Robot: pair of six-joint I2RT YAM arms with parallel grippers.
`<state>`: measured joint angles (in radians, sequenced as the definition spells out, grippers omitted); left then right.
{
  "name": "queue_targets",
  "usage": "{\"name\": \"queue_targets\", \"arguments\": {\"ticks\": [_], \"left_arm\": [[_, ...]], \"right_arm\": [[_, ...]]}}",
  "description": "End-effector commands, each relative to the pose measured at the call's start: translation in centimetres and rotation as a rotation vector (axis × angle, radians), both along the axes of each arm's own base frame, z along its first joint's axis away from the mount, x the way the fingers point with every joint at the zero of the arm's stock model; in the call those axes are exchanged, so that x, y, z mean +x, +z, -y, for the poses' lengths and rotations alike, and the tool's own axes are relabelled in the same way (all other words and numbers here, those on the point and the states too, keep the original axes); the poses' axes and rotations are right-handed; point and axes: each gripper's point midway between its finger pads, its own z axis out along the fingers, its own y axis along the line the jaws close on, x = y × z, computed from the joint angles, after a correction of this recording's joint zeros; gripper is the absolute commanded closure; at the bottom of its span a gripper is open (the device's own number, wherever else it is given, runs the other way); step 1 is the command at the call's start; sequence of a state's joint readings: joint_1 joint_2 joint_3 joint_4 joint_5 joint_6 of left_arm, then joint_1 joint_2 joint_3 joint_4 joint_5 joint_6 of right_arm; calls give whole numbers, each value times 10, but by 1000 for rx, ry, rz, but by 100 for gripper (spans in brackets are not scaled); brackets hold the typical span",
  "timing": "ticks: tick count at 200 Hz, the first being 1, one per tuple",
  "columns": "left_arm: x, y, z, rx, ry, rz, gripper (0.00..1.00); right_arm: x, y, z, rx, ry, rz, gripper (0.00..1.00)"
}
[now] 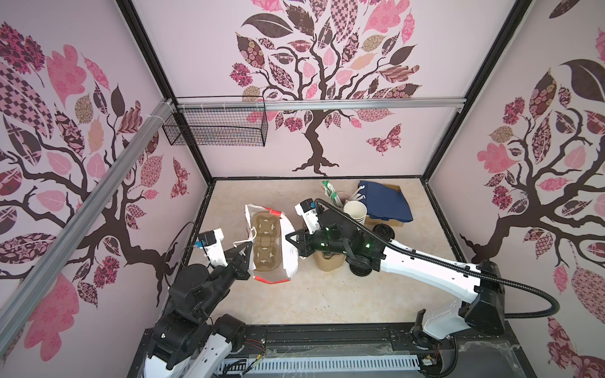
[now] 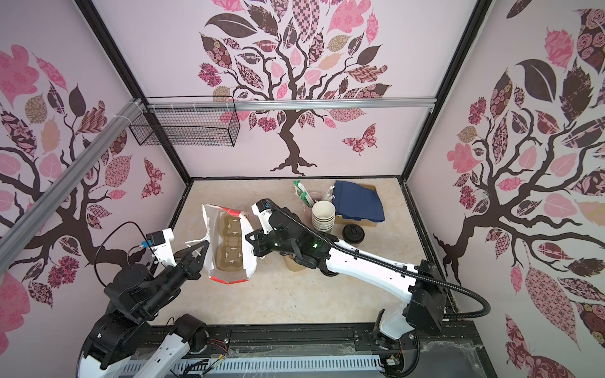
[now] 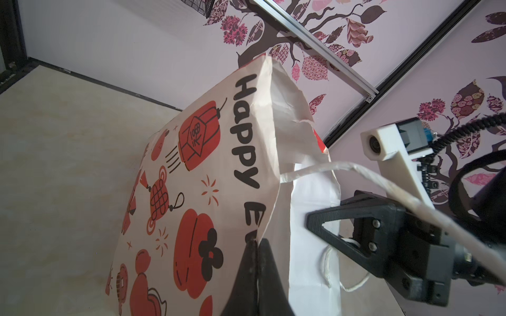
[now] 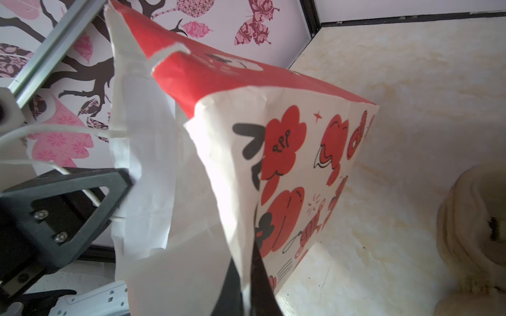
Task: Pack a coffee takeout order
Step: Shake the takeout bag at the center of the table.
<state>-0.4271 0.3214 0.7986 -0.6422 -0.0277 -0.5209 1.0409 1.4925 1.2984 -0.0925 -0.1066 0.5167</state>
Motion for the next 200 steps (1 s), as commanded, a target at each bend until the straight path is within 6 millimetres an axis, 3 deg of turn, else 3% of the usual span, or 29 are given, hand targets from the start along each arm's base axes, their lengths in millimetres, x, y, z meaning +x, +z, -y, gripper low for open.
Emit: {"name": "queue_targets", "arguments": {"ticks": [1,39,135,172,200], "left_arm": [[1,7,-2,22,4,83,100],[2,-2,0,25,1,27,100],[5,-11,2,-16,43,-296,100],[4,-5,7,-65,28,-313,100],[4,-11,14,-90,4,-351,100]], "right_arm": [[2,26,3,42,-14,77,100],[-3,30,2,55,5,54,100],[-21,-2,5,-68,4,-251,100],[-16,-5,13,-109,-24,-287,100],[-10,-12,18,-145,-41,-317,100]]}}
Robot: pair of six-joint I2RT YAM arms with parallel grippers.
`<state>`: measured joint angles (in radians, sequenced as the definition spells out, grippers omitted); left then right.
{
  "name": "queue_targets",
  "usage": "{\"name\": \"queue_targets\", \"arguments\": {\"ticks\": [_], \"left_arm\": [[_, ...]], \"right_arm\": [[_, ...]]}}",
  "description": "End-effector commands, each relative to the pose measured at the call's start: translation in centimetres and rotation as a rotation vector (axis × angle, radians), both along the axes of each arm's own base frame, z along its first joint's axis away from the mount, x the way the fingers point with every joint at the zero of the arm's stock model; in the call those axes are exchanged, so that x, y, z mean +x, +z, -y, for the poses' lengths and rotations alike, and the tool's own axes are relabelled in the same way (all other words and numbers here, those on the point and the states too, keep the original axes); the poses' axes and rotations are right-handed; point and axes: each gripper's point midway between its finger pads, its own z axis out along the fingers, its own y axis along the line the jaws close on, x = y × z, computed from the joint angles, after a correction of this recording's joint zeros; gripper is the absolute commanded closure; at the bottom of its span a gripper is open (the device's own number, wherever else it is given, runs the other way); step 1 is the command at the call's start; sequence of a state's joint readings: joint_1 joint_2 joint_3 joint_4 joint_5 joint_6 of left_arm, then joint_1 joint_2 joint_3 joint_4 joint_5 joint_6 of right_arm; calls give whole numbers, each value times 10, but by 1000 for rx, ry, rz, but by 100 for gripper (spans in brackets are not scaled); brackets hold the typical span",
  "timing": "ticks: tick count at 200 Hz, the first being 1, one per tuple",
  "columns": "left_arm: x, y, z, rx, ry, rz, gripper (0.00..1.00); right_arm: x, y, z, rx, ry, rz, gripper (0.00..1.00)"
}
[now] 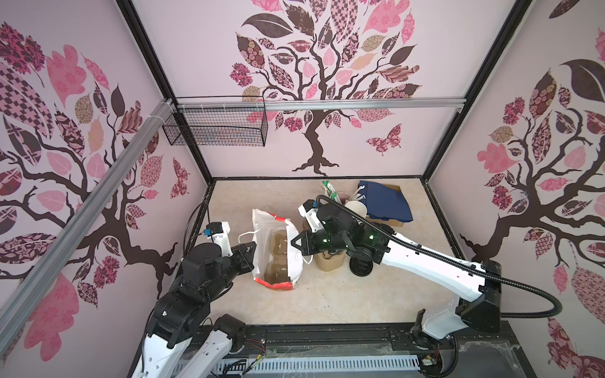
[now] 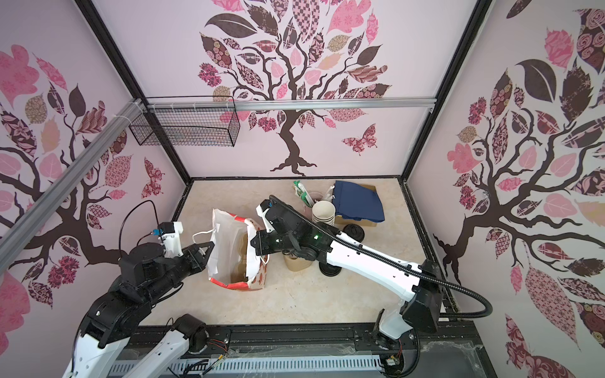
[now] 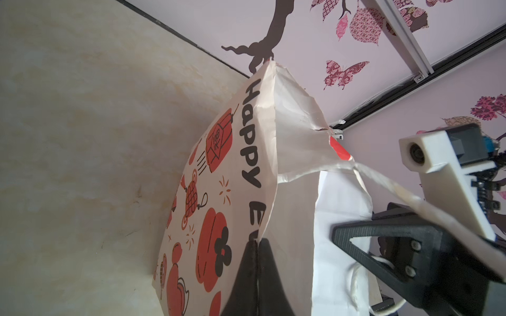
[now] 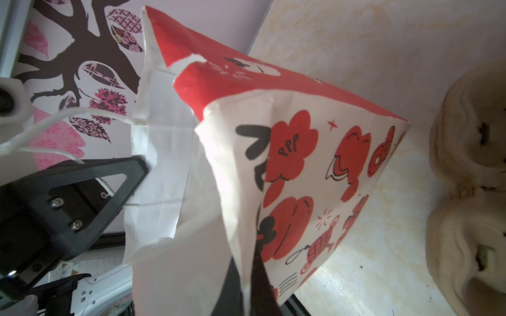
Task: Pack a coffee takeout order
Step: Shake the takeout bag at the center of the table.
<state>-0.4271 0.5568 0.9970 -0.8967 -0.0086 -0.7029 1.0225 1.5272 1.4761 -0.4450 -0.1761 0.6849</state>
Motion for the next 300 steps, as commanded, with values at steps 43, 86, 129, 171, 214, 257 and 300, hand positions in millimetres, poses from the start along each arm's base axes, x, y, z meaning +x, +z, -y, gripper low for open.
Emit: {"name": "queue_targets", "arguments": {"ticks": [43,86,129,171,214,257,300], "left_arm": [[-6,-1,19,-70,-71,-102,100],[-5,-9,20,-76,-63,-147,100],[-4,-15,13,-59,-18,-179,92],[-5,-20,6,-41,17,-185,78],[-7,-11,-5,-14,57,-148,48],[-7,-5,-12,2,78,-117,10],[-2,-1,-10,52,48,-89,2]], "right_arm": [[6,-15,7,-62,-29,-99,100],[13,-20,9,-91,-50,-111,100],[17,-23,9,-106,-57,-111,96],[22,-28,9,-123,-67,-108,81],[28,-14,14,-123,-90,-55,59],[38,8,27,-129,-120,50,15],[46,37,44,-137,-150,158,0]]}}
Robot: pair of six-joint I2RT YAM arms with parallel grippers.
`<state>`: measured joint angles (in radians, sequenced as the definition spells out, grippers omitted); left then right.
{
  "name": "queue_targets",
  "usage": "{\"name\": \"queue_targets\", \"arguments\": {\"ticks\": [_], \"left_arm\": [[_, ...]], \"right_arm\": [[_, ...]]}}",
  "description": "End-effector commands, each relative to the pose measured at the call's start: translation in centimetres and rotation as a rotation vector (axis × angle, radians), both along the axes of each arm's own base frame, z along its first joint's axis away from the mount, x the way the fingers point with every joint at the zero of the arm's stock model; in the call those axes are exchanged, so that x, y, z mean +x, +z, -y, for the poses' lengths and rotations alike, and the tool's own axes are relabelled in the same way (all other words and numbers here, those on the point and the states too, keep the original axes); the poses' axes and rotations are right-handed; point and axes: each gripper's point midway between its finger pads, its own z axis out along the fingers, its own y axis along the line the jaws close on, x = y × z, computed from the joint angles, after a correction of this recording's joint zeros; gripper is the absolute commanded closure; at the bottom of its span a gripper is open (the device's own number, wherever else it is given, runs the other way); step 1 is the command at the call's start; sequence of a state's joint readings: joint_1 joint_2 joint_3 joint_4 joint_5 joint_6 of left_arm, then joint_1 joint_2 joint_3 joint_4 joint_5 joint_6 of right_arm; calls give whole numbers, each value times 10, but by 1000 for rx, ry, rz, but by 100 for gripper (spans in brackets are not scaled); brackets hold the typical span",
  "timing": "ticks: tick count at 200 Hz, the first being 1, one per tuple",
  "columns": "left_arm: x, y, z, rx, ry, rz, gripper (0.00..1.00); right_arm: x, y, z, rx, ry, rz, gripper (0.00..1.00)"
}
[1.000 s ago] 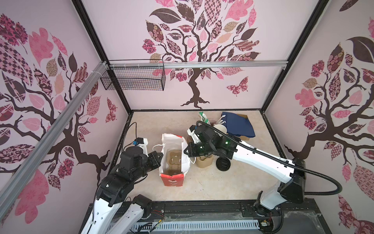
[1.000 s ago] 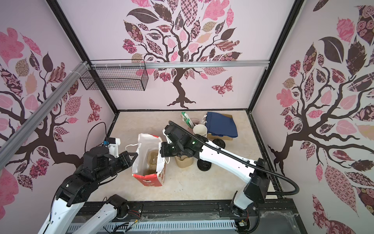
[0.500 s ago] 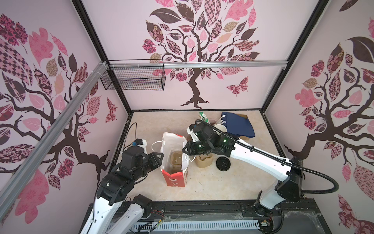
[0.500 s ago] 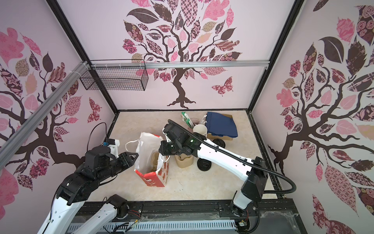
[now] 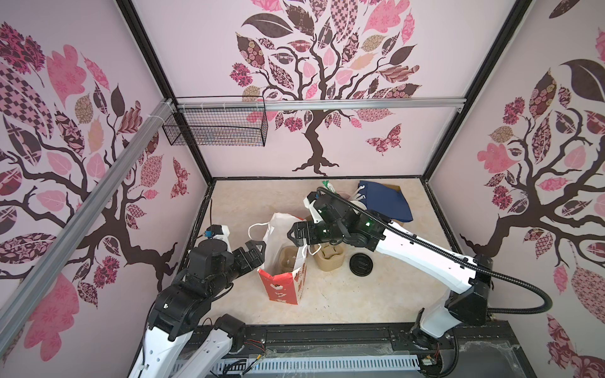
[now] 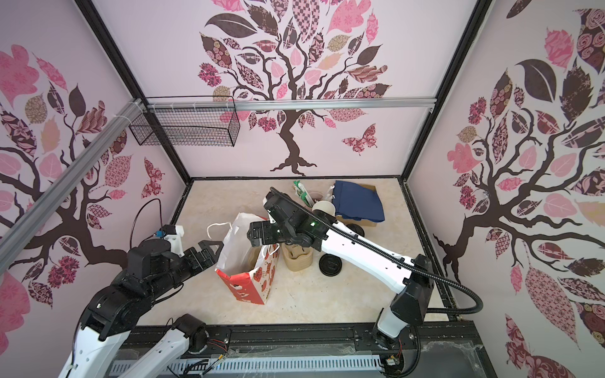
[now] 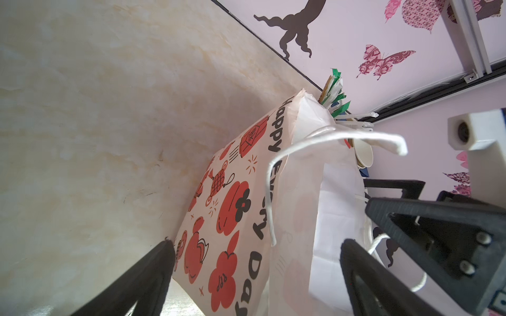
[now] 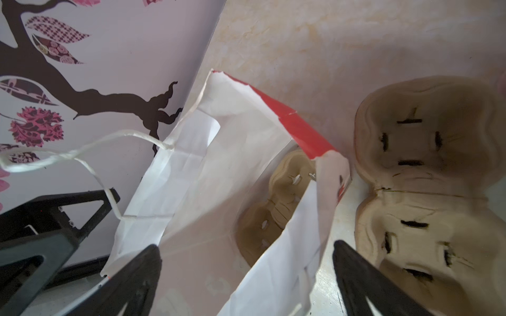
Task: Pack a coffee takeout order
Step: Shake the takeout bag at the center of the table, then rotate the takeout bag at the center of the table.
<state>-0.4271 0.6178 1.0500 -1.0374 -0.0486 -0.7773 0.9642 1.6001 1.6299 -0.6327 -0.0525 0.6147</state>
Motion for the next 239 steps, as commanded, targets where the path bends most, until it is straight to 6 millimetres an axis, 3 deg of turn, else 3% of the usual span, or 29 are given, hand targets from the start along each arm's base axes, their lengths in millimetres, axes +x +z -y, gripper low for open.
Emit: {"name": "queue_targets", "arguments": {"ticks": [1,27,53,89,129,144,191,218,239], "left_arm": [[3,19,0,33,-30,62,2],[6,23,2,119,-88,60,2],[7,26,5,211,-162,53,2],[14,19,16,297,-273,2,2],[27,6,21,338,-306,-34,3],[33,3,22,336,-300,-38,11],[42,-4,31,285,-310,-42,49],[42,-11,30,291,-306,-62,63],[43,-16,28,301,-296,-73,67]], "right_arm": [[5,41,20,11,-27,109,0],[8,49,35,-4,-50,129,0],[9,48,65,-27,-104,147,0],[4,29,107,-69,-202,169,0],[-11,11,128,-8,-259,136,0],[-14,7,134,7,-278,131,0],[-17,8,146,18,-317,146,0],[-17,12,152,40,-341,159,0],[-18,11,152,48,-342,157,0]]}}
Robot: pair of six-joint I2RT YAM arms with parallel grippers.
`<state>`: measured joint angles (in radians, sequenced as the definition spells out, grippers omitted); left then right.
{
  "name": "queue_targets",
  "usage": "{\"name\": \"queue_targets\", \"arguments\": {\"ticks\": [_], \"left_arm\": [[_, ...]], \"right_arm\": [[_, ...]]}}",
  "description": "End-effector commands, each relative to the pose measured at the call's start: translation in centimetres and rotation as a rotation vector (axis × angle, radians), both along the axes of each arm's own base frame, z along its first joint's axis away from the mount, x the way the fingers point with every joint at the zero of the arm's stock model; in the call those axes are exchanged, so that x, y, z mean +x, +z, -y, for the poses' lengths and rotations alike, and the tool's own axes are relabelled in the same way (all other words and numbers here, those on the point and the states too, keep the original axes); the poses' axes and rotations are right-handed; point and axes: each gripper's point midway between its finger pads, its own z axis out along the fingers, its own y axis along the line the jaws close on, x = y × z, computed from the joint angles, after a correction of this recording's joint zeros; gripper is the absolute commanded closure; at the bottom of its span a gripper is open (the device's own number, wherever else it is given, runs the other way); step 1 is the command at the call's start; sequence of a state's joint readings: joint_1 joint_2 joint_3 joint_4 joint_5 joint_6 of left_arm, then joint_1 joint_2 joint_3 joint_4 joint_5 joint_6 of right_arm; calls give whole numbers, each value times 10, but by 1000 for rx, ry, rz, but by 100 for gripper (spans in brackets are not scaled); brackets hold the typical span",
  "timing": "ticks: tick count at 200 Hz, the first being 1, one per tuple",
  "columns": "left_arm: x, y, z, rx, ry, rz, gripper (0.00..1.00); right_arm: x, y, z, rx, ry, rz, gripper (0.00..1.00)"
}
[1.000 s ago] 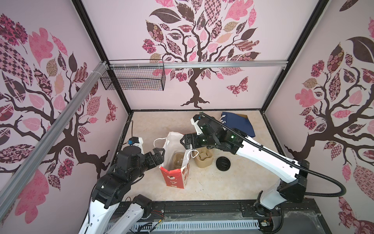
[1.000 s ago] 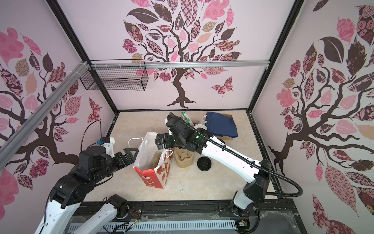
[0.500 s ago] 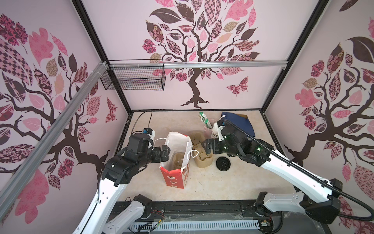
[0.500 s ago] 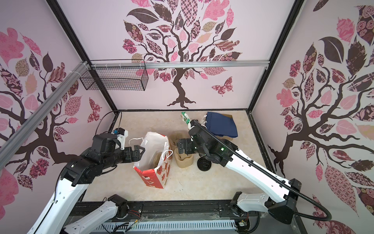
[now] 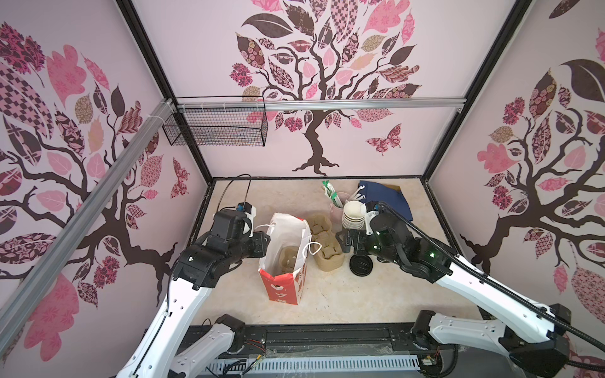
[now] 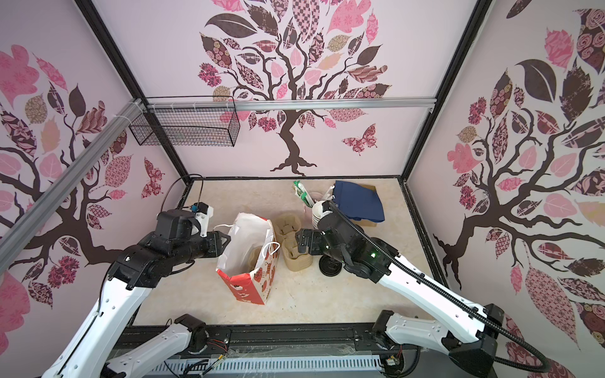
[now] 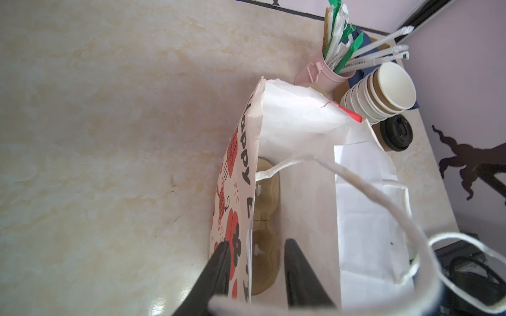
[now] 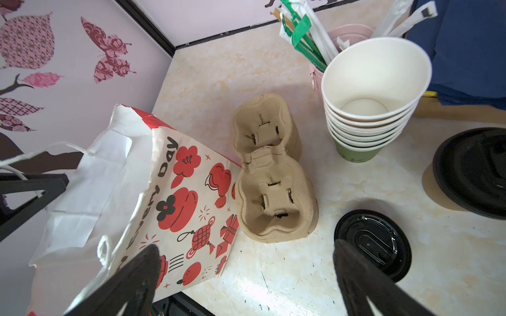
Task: Pack a coffee takeout order
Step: Rotate the takeout bag at the center of the table.
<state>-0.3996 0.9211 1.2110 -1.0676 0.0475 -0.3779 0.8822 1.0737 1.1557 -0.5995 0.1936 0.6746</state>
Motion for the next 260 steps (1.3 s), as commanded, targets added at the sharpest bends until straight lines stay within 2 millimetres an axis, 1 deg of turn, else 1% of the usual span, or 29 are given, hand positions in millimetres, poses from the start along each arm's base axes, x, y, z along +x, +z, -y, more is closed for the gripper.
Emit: {"name": "queue_targets", "arguments": {"ticks": [1,33,46,75,92,106,129,159,179,219,242,260], "left_arm": [[2,-11,-1,9,7,-15,67],[2,-23,-4,36,14,-48,68],[3,-24,-4,34,18,-48,75],[3,-20,0,7,13,-31,86],[4,-23,-3,12,33,-40,96],[4,-24,-4,4,52,-43,100],[3,-21,-4,-60,104,-39,100],[2,-8,0,-254,202,10,100],[2,-2,-3,-318,260,22,100],[3,-12,0,-366,325,-64,100],[3,-18,-4,-375,377,-96,100],[1,-18,-4,-420,412,-103,100]], "right_arm": [[-1,11,5,34,-25,28,0],[-1,9,4,37,-20,24,0],[-1,10,4,40,-22,26,0],[-2,13,8,48,-31,38,0],[-2,16,11,52,-39,46,0],[-3,16,13,49,-45,48,0],[-3,15,13,46,-47,46,0],[-2,12,12,48,-49,42,0],[-1,12,11,49,-48,40,0],[1,9,8,39,-46,33,0],[1,6,7,31,-45,23,0],[2,4,7,26,-46,19,0]]}}
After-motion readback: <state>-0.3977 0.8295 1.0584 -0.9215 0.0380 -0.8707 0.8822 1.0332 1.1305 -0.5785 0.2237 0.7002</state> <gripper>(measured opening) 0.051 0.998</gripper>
